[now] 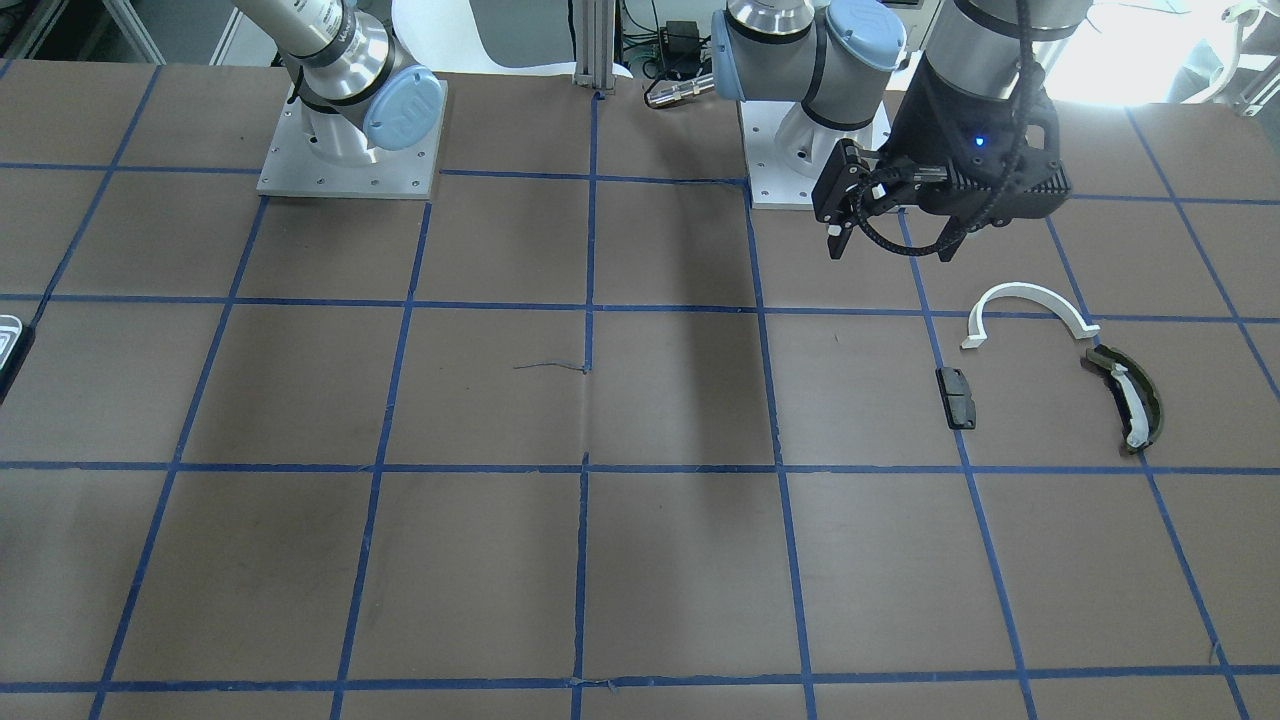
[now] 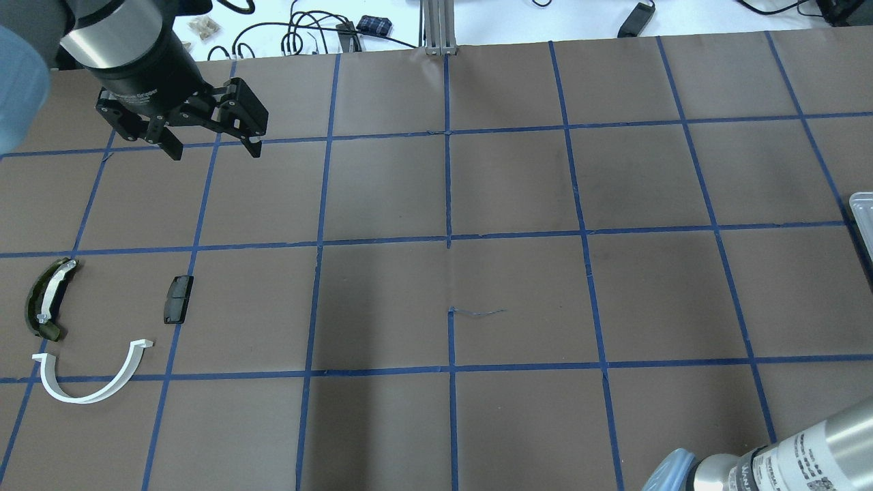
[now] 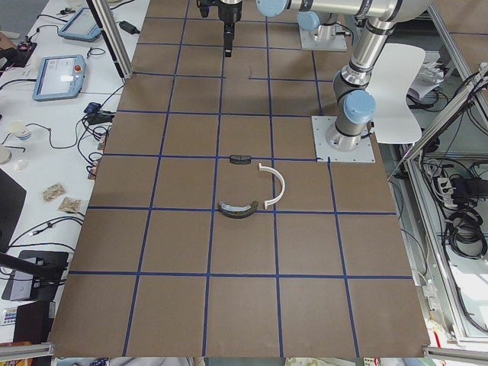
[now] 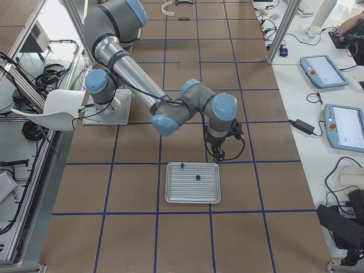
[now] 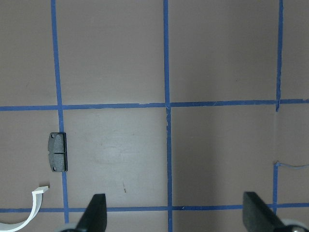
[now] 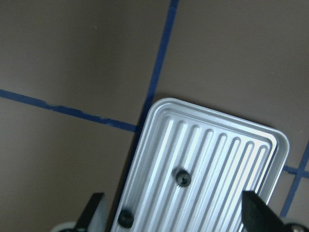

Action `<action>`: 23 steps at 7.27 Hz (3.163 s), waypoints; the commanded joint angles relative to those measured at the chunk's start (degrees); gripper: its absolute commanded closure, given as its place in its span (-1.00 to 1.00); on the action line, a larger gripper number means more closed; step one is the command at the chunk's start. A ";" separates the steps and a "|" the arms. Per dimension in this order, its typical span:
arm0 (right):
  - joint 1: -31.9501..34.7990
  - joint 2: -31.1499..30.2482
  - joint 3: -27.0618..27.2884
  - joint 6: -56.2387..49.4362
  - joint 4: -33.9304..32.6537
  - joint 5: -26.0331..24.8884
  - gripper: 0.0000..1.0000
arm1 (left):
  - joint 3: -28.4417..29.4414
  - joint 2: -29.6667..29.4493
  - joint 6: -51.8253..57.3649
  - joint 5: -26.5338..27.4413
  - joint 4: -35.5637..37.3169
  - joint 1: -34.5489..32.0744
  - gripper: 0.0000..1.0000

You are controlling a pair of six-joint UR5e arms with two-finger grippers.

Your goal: Place bearing gear from tray to pile

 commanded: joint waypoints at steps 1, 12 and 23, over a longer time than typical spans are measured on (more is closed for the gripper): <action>-3.19 7.19 0.17 -5.37 -7.50 0.31 -1.00 | -0.06 0.07 0.00 0.06 0.00 0.02 -1.00; -4.33 7.12 11.78 -15.49 -17.78 -0.13 0.05 | -0.06 0.25 0.00 -1.53 0.00 -0.07 -1.00; 30.22 -12.66 12.30 34.76 -3.72 4.18 0.89 | 0.03 0.16 0.00 -1.53 0.44 0.02 -1.00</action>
